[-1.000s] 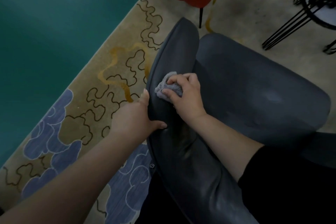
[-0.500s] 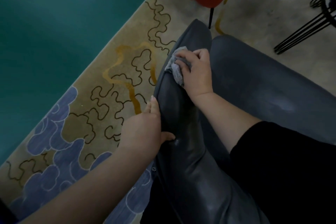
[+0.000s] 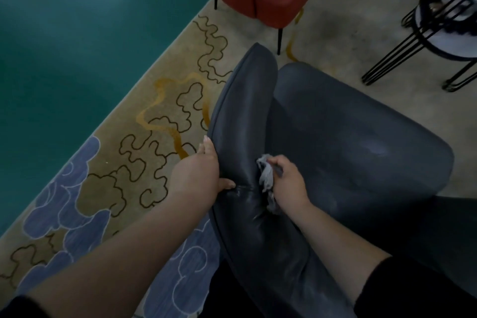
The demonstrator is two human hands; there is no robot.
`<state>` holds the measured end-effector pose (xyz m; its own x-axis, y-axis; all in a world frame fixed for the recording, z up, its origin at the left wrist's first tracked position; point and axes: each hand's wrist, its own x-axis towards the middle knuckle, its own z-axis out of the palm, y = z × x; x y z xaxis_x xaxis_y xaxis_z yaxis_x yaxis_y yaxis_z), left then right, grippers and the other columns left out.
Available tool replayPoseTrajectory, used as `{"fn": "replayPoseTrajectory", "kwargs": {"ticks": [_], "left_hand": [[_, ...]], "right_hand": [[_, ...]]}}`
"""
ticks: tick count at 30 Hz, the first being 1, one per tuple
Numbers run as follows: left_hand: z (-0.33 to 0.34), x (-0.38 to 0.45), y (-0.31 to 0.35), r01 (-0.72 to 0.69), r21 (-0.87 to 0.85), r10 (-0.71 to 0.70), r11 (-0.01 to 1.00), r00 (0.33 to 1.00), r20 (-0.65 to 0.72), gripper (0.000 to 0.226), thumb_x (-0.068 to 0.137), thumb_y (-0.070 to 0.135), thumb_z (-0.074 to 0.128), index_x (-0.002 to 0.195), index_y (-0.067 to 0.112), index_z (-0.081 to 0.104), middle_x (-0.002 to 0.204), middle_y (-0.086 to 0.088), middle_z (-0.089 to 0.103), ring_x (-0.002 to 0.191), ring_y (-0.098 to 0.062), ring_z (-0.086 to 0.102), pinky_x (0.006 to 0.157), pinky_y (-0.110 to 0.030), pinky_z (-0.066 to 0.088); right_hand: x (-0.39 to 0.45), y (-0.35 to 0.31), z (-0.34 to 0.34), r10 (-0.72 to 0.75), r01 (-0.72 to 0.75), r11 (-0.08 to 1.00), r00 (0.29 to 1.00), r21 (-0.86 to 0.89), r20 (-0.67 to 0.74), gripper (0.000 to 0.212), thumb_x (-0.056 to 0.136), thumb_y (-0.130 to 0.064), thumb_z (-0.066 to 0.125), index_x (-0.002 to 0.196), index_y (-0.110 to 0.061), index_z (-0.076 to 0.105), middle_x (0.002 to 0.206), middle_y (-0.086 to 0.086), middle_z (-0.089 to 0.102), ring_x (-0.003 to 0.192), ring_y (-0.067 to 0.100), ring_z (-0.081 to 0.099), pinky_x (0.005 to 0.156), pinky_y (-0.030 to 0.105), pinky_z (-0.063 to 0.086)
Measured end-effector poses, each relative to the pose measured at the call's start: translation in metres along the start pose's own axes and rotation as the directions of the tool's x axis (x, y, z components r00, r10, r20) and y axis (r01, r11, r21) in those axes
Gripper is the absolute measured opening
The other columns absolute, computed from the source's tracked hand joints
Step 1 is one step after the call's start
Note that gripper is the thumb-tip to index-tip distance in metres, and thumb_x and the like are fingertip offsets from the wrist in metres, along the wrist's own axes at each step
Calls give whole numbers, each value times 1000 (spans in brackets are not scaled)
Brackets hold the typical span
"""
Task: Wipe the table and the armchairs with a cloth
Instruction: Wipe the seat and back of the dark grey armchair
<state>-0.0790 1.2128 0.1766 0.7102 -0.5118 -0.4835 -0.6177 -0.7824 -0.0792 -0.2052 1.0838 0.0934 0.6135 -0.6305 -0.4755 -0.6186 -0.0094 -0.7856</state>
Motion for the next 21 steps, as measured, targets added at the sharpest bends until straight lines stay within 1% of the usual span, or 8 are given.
{"fn": "replayPoseTrajectory", "kwargs": {"ticks": [4,7,8,11,13,16,19,21], "left_hand": [[-5,-2,0,-9,-3,10,1000,1000,27,112,78,64,60,150,8,-5,152,-6,32,114,-22,56,64,-29,39],[-6,-5,-3,-34,-16,34,999,999,11,112,76,67,59,150,8,-1,149,-5,36,113,-23,56,64,-30,40],[-7,-6,-4,-43,-7,43,999,999,10,112,76,68,58,150,9,0,147,-5,39,111,-23,57,63,-30,40],[-10,-7,-5,-39,14,39,999,999,17,112,75,70,58,151,11,-1,129,-7,55,98,-22,61,60,-31,46],[-12,-9,-8,-33,-14,33,999,999,39,110,76,70,56,151,14,-3,117,-8,61,92,-23,62,65,-34,52],[-14,-16,-15,-48,-95,54,994,997,59,95,85,63,49,152,19,-2,119,-9,61,97,-25,62,73,-37,54],[-20,-29,-18,-110,-140,106,984,994,-38,73,92,53,46,150,21,17,144,-6,43,121,-24,51,86,-37,49],[-21,-39,-13,-195,-190,173,962,977,-127,63,93,48,48,147,22,29,151,-3,31,128,-22,44,93,-36,45]], "right_hand": [[-37,14,-21,13,8,989,991,-149,135,13,95,-20,52,90,-30,59,104,9,57,90,15,57,76,20,38],[-62,21,-36,40,14,963,980,-268,194,10,93,-22,55,96,-26,64,104,7,57,96,17,56,78,19,35],[-68,22,-40,58,4,958,976,-286,208,9,92,-22,56,94,-26,63,103,6,58,97,18,57,78,19,36],[-83,23,-57,129,-54,950,965,-307,228,12,90,-19,58,82,-29,60,92,-3,62,91,13,58,68,15,38],[-92,28,-69,188,-109,938,958,-330,216,12,89,-17,59,82,-26,61,90,-3,65,85,10,58,58,10,38],[-107,40,-81,218,-156,928,964,-340,153,9,89,-19,60,83,-25,62,91,-4,65,84,9,56,57,10,37],[-119,41,-86,167,-172,978,985,-120,-49,9,89,-21,62,81,-25,64,87,-7,64,81,5,56,58,3,36],[-125,35,-89,143,-142,990,974,22,-176,9,89,-20,63,82,-26,65,86,-9,65,77,0,55,60,0,37]]}}
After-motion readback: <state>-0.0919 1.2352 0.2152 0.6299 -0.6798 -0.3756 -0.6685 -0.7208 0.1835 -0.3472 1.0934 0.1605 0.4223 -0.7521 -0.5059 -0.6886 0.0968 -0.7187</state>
